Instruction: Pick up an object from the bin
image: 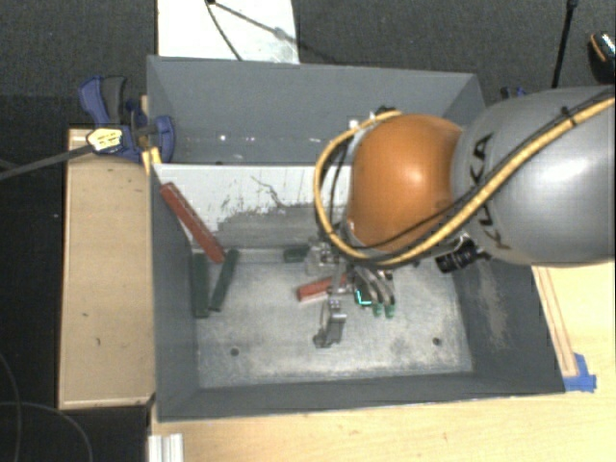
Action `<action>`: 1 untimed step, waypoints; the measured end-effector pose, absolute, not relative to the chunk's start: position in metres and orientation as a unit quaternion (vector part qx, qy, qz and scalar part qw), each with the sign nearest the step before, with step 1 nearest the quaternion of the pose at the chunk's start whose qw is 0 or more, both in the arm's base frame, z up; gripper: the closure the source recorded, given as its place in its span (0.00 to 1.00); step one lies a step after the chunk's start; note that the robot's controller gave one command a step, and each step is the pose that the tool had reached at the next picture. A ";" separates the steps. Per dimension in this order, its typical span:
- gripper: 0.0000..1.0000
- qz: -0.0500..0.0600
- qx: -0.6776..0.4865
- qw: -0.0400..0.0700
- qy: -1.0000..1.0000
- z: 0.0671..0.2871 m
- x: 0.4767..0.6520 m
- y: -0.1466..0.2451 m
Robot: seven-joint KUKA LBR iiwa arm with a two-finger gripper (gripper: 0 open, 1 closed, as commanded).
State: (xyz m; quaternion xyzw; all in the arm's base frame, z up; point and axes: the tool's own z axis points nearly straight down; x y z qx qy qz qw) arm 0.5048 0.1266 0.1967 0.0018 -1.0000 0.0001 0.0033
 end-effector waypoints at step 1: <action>0.00 0.001 -0.061 0.003 -0.998 0.085 0.515 0.073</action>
Offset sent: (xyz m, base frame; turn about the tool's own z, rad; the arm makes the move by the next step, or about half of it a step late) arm 0.0116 -0.0514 -0.1082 0.1208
